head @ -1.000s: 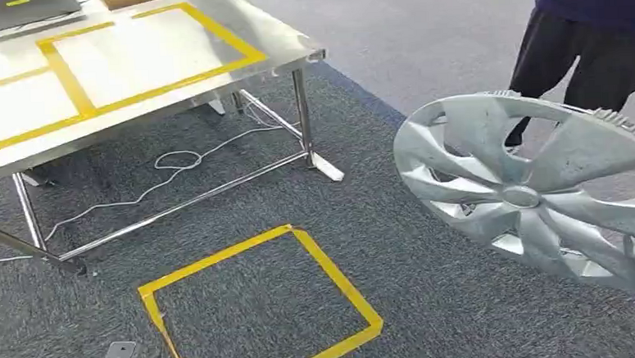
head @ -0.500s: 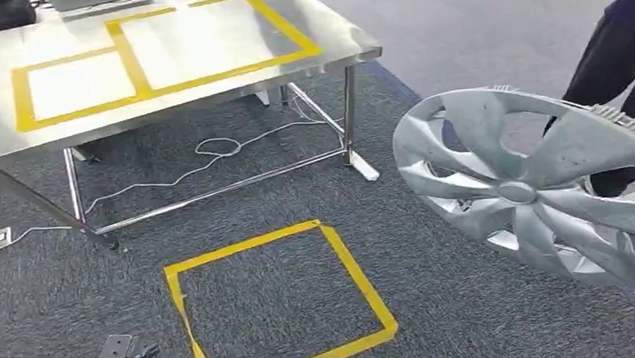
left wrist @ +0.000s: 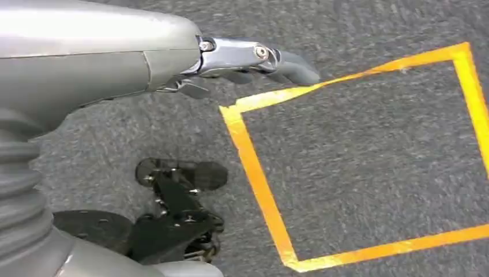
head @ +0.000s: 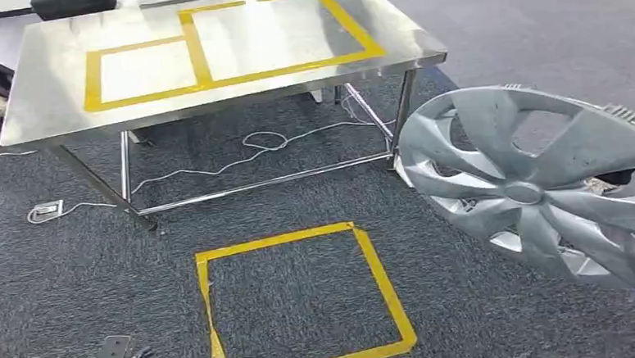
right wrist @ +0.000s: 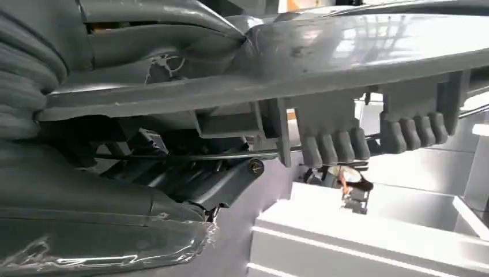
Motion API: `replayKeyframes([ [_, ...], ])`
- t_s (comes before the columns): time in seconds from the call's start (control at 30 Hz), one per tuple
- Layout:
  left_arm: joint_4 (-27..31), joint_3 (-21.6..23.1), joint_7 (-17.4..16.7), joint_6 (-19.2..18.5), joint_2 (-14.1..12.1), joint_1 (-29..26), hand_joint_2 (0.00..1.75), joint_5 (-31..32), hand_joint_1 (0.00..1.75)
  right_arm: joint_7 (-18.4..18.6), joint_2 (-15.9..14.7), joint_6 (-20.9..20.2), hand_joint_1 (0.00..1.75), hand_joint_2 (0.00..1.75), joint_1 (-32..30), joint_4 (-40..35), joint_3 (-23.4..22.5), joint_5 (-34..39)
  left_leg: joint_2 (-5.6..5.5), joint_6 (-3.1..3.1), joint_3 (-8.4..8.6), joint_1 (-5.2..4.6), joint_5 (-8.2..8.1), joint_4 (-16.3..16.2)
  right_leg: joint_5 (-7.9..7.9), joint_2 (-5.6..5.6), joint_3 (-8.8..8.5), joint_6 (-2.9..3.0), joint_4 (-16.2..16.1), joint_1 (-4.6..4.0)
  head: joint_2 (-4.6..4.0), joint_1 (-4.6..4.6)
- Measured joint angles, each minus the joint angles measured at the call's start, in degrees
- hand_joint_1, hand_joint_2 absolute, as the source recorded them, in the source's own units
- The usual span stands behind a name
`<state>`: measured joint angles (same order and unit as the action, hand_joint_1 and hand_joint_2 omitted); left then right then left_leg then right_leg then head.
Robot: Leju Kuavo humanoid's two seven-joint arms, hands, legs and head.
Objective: Take the parts from the cabinet and place them on the table.
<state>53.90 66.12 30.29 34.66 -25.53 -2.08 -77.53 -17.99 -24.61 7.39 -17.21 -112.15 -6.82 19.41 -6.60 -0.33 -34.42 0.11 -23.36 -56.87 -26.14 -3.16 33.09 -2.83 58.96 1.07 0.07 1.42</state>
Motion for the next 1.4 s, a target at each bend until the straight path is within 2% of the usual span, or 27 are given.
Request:
replayKeyframes([
  [0.03, 0.0, -0.1, 0.0, 0.1, 0.0, -0.3, 1.75, 0.0, 0.0, 0.0, 0.0, 0.0, 1.75, 1.75, 0.0, 0.0, 0.1, 0.0, -0.54, -0.28, -0.06, 0.07, 0.11, 0.1, 0.07, 0.62, -0.03, 0.47, -0.1, 0.06, 0.0, -0.06],
  [0.07, 0.0, -0.2, 0.0, 0.2, -0.1, -0.4, 1.75, 0.1, 0.0, 0.0, 0.0, 0.1, 1.75, 1.75, 0.2, 0.0, 0.3, 0.0, 0.18, -0.49, -0.17, 0.08, -0.29, -0.2, 0.25, 1.33, -0.17, 0.97, -0.3, 0.32, 0.0, -0.09],
  [0.1, 0.0, -0.2, 0.0, 0.2, -0.1, -0.4, 1.75, 0.3, 0.0, -0.1, 0.0, 0.1, 1.75, 1.75, 0.2, 0.0, 0.3, 0.0, 3.09, -0.81, -0.88, -0.33, -1.57, -1.8, 0.17, 1.79, -0.22, 1.4, -0.3, 0.26, 0.0, 0.38],
  [0.13, 0.0, -0.4, 0.0, 0.3, -0.1, -0.2, 1.75, 0.4, 0.0, -0.2, 0.0, 0.1, 1.75, 1.75, 0.1, 0.0, 0.3, 0.1, 4.82, -1.14, -2.75, -0.29, -3.84, -5.6, 0.14, 2.44, -0.18, 1.67, -0.3, 0.17, 0.0, 0.7],
  [0.17, 0.0, -0.5, 0.0, 0.3, -0.1, -0.1, 1.75, 0.4, 0.0, -0.2, 0.0, 0.1, 1.75, 1.75, 0.1, 0.0, 0.3, 0.1, 5.62, -1.31, -5.02, -0.18, -6.07, -10.2, 0.12, 3.07, -0.16, 1.73, -0.3, 0.06, 0.0, 0.61],
  [0.23, 0.0, -0.7, -0.3, 0.3, 0.0, -0.2, 1.75, 0.9, 0.0, -0.2, 0.0, 0.2, 1.75, 1.75, 0.1, 0.0, 0.3, 0.1, 5.91, -1.39, -8.77, -0.1, -8.49, -18.0, 0.01, 4.38, -0.14, 1.89, -0.3, -0.05, 0.0, 0.64],
  [0.27, 0.0, -0.7, -0.3, 0.3, 0.1, -0.3, 1.75, 0.9, 0.0, -0.2, 0.0, 0.2, 1.75, 1.75, 0.1, 0.1, 0.3, 0.1, 5.92, -1.33, -8.71, -0.11, -7.78, -17.9, 0.0, 4.96, -0.18, 1.9, -0.3, -0.11, 0.0, 0.64],
  [0.33, 0.0, -0.8, -0.3, 0.2, 0.1, -0.4, 1.75, 1.0, 0.0, -0.2, 0.0, 0.2, 1.75, 1.75, 0.1, 0.1, 0.4, 0.2, 6.23, -0.91, -5.13, -0.16, -3.58, -10.9, -0.06, 6.08, -0.31, 1.89, -0.3, -0.28, 0.0, 0.64],
  [0.37, 0.0, -1.0, -0.3, 0.2, 0.0, -0.4, 1.75, 1.0, 0.0, -0.2, 0.0, 0.2, 1.75, 1.75, 0.1, 0.1, 0.4, 0.2, 7.16, -0.52, -2.03, -0.32, -1.32, -5.4, -0.14, 6.61, -0.48, 1.76, -0.3, -0.37, 0.0, 0.64],
  [0.4, 0.0, -1.2, -0.3, 0.2, 0.0, -0.3, 1.75, 1.0, 0.0, -0.2, 0.0, 0.2, 1.75, 1.75, 0.1, 0.1, 0.4, 0.2, 9.79, -0.01, 0.48, -0.72, -0.63, -1.1, -0.23, 7.03, -0.65, 1.62, -0.3, -0.51, 0.0, 0.66],
  [0.43, 0.0, -1.3, -0.3, 0.2, 0.0, -0.2, 1.75, 1.0, 0.0, -0.3, 0.0, 0.2, 1.75, 1.75, 0.1, 0.1, 0.4, 0.2, 10.01, 0.21, 0.59, -1.03, -1.01, -0.2, -0.49, 7.52, -0.55, 1.19, -0.1, -0.93, 0.0, 0.59],
  [0.53, 0.0, -1.4, -0.3, 0.2, 0.0, -0.5, 1.75, 1.1, 0.0, -0.3, 0.0, 0.2, 1.75, 1.75, 0.2, 0.1, 0.5, 0.2, 8.23, 0.84, 0.12, -1.21, -0.79, -0.2, -0.35, 8.89, -0.97, 0.42, -0.8, -0.83, 0.0, 0.55],
  [0.57, 0.0, -1.4, -0.3, 0.2, 0.0, -0.6, 1.75, 1.1, 0.0, -0.3, 0.0, 0.2, 1.75, 1.75, 0.2, 0.1, 0.5, 0.2, 7.71, 1.35, 0.54, -0.76, -0.39, 0.4, -0.69, 8.86, -0.98, -0.08, -0.7, -0.85, 0.0, 0.64],
  [0.63, 0.0, -1.6, -0.3, 0.2, 0.0, -0.5, 1.75, 1.2, 0.0, -0.3, 0.0, 0.2, 1.75, 1.75, 0.2, 0.1, 0.6, 0.2, 6.79, 1.78, 0.57, -0.42, -0.29, 0.5, -3.52, 4.48, 0.9, -0.58, 3.6, -0.64, 0.0, 0.07],
  [0.7, 0.0, -1.6, -0.3, 0.2, 0.1, -0.5, 1.75, 1.2, 0.0, -0.3, 0.0, 0.3, 1.75, 1.75, 0.2, 0.1, 0.7, 0.2, 5.73, 1.89, 0.49, -0.4, -0.29, 0.4, -7.84, 3.39, 5.57, -0.82, 13.4, -0.64, 0.0, -0.13],
  [0.73, 0.0, -1.6, -0.3, 0.2, 0.1, -0.5, 1.75, 1.2, 0.0, -0.3, 0.0, 0.3, 1.75, 1.75, 0.1, 0.2, 0.7, 0.2, 5.2, 1.89, 0.49, -0.41, -0.29, 0.4, -8.78, 3.37, 7.41, -0.89, 16.8, -0.64, 0.0, -0.11],
  [0.77, 0.0, -1.6, -0.3, 0.2, 0.2, -0.5, 1.75, 1.2, 0.0, -0.3, 0.0, 0.3, 1.75, 1.75, 0.0, 0.2, 0.7, 0.2, 4.6, 1.89, 0.52, -0.4, -0.29, 0.4, -8.4, 3.37, 8.11, -0.89, 17.7, -0.63, 0.0, -0.11],
  [0.8, 0.0, -1.6, -0.3, 0.1, 0.2, -0.5, 1.75, 1.3, 0.0, -0.3, 0.0, 0.3, 1.75, 1.75, 0.0, 0.3, 0.8, 0.2, 3.93, 1.88, 0.57, -0.34, -0.29, 0.4, -6.49, 3.37, 7.38, -0.9, 15.6, -0.56, 0.0, -0.13],
  [0.87, 0.0, -1.7, -0.4, -0.2, 0.3, -0.5, 1.75, 1.6, 0.0, -0.4, 0.0, 0.4, 1.75, 1.75, 0.1, 0.3, 0.7, 0.4, 3.16, 1.72, 0.92, -0.15, -0.39, 0.3, -0.88, 3.14, 2.5, -0.93, 5.4, -0.32, 0.0, -0.15],
  [0.9, 0.0, -1.8, -0.4, -0.3, 0.4, -0.5, 1.75, 1.9, 0.0, -0.5, 0.0, 0.4, 1.75, 1.75, 0.2, 0.3, 0.7, 0.4, 2.67, 1.44, 0.98, -0.12, -0.53, 0.2, 0.64, 2.55, 0.3, -1.2, 0.9, -0.01, 0.0, -0.15],
  [0.93, -0.1, -2.0, -0.5, -0.5, 0.3, -0.5, 1.75, 2.1, 0.0, -0.6, 0.0, 0.5, 1.75, 1.75, 0.3, 0.3, 0.8, 0.4, 2.3, 1.06, 0.71, -0.48, -0.66, -0.3, -0.42, 1.93, -0.36, -1.17, -0.7, -0.1, 0.0, -0.17],
  [0.97, -0.2, -2.1, -0.6, -0.6, 0.3, -0.5, 1.75, 2.2, 0.0, -0.8, 0.0, 0.6, 1.75, 1.75, 0.4, 0.3, 0.8, 0.5, 2.04, 0.84, 0.42, -0.46, -0.45, -0.2, -0.2, 1.93, -0.61, -0.48, -0.6, -0.11, 0.0, -0.04],
  [1.03, -0.3, -2.2, -0.9, -0.7, 0.3, -0.7, 1.75, 2.6, 0.0, -0.8, 0.1, 0.7, 1.75, 1.75, 0.4, 0.3, 0.8, 0.5, 2.05, 2.16, 0.12, -0.55, -0.1, -0.3, 0.12, 1.87, -0.29, -0.5, -0.7, 0.01, 0.0, 0.02],
  [1.2, -0.3, -2.8, -0.9, -0.7, 0.3, -0.6, 1.75, 3.2, 0.0, -0.9, 0.1, 1.2, 1.75, 1.75, 0.4, 0.3, 0.7, 0.4, 2.37, 2.2, 0.4, -0.45, 0.05, 0.4, 0.19, 1.6, -0.12, 0.26, -0.7, -0.37, 0.0, -0.06],
  [1.23, -0.3, -2.8, -1.0, -0.7, 0.3, -0.6, 1.75, 3.3, 0.0, -1.0, 0.1, 1.4, 1.75, 1.75, 0.3, 0.3, 0.7, 0.3, 2.41, 2.03, 0.42, -0.4, 0.08, 0.5, 0.12, 1.59, -0.11, 0.46, -0.7, -0.43, 0.0, -0.04],
  [1.33, -0.3, -3.1, -1.0, -0.7, 0.4, -0.8, 1.75, 3.8, 0.0, -1.3, 0.1, 1.7, 1.75, 1.75, 0.2, 0.3, 0.6, 0.0, 2.44, 0.2, 0.42, -0.14, 0.1, 0.7, 0.15, 1.59, 0.01, 0.6, -0.6, -0.57, 0.0, -0.09],
  [1.4, -0.3, -3.1, -1.1, -0.7, 0.4, -0.9, 1.75, 3.9, 0.0, -1.3, 0.1, 1.7, 1.75, 1.75, 0.1, 0.3, 0.4, -0.1, 2.44, 0.04, 0.4, -0.13, 0.13, 0.7, 0.17, 1.59, 0.02, 0.65, -0.6, -0.58, 0.0, -0.09],
])
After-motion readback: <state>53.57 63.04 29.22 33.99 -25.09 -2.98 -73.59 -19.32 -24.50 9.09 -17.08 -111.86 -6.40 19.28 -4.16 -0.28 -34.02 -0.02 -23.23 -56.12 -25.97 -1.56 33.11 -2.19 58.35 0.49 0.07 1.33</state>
